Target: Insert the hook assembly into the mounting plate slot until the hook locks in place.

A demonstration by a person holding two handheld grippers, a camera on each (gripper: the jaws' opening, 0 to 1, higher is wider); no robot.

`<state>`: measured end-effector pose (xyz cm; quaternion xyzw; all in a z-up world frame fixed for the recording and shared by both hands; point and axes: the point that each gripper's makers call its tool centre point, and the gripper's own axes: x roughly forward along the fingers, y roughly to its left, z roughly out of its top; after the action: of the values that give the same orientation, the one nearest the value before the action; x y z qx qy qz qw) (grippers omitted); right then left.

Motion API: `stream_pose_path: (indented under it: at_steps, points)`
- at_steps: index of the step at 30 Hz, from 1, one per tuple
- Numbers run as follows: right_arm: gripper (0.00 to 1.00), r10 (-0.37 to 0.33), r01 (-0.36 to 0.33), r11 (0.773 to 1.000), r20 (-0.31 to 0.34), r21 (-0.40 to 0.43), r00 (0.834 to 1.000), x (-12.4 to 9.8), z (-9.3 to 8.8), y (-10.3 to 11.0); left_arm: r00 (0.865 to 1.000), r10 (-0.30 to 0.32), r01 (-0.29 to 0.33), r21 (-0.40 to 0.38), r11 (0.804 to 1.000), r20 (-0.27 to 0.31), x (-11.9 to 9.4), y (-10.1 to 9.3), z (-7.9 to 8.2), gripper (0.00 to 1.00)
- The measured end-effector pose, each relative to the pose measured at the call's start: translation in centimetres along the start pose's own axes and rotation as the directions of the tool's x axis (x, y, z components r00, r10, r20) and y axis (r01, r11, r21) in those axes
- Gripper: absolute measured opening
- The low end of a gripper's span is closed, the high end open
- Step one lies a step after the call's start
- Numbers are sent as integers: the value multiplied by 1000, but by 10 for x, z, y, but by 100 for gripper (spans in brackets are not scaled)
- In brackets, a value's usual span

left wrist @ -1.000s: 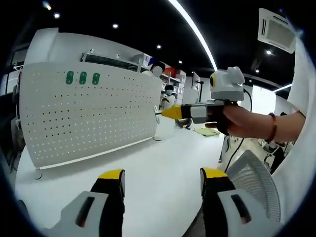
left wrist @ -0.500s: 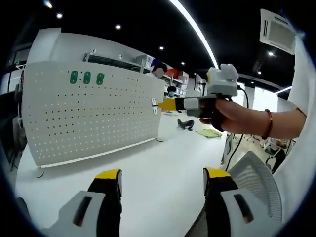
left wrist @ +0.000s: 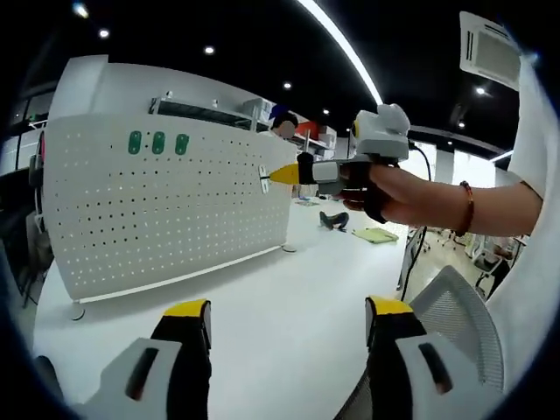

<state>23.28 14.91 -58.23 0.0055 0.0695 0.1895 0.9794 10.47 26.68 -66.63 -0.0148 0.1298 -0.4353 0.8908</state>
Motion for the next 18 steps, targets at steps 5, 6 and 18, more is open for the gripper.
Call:
stream_pose_path:
  at_steps: [5,6,18]
  points:
    - [1,-4,3,1000,16,9,1000,8,9,-3,1000,9,-9,4,1000,-9,-2,2,-2,71]
    - [1,-5,5,1000,18,13,1000,9,11,-4,1000,6,-6,1,1000,-5,-3,1,-2,72]
    - [1,-60,58,998,56,34,997,24,26,-15,1000,8,-8,14,1000,0,-6,2,1,78]
